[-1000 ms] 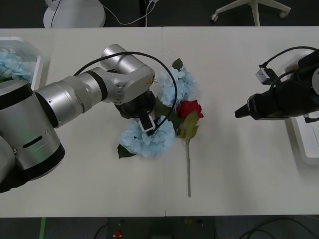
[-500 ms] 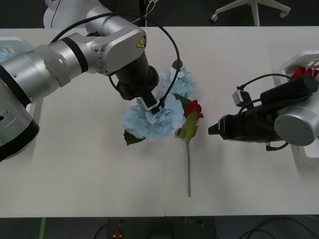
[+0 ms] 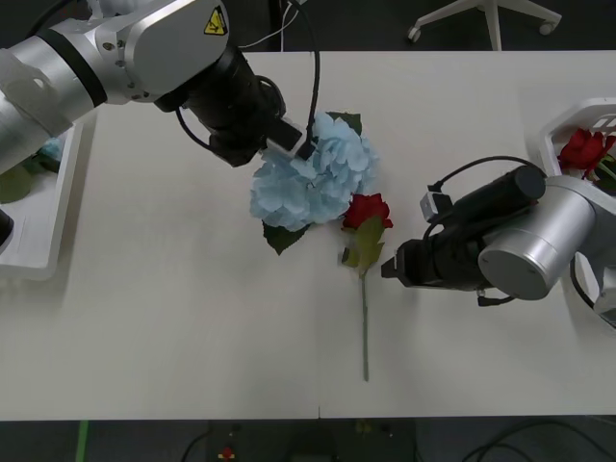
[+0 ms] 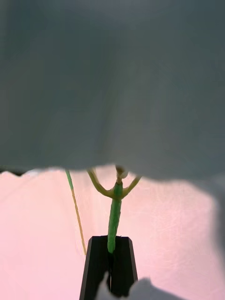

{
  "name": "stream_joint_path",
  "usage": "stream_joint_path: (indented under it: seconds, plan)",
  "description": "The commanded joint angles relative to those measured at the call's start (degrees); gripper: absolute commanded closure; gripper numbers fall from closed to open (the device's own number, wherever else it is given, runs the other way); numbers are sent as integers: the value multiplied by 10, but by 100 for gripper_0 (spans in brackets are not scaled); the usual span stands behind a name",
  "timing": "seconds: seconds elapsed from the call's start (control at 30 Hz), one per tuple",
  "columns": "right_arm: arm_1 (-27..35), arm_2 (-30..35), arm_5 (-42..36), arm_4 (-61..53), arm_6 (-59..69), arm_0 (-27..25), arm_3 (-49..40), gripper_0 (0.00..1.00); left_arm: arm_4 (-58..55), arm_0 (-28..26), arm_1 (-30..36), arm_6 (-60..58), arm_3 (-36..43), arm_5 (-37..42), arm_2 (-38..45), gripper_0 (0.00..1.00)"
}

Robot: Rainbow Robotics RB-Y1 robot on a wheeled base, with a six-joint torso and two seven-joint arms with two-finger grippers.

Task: Put the red flowers into the right box and the blue flowers into the left box

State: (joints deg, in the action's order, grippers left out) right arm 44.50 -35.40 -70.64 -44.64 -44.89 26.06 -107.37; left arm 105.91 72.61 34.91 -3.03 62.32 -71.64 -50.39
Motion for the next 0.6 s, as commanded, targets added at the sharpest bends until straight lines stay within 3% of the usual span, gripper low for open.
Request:
stream_joint_path:
  seconds: [0.03,0.27,0.6]
  plan:
    - [-51,-8,-21,25,9,45,14,4,-26,-5,40,-90,3,11,81,100]
    - [-91,-72,-22,89,70,84,59,4,35,-73,98,-189,25,19,202,100]
    - [-158,-104,-33,134,94,120,142,4,69,-103,248,-363,3,-44,245,100]
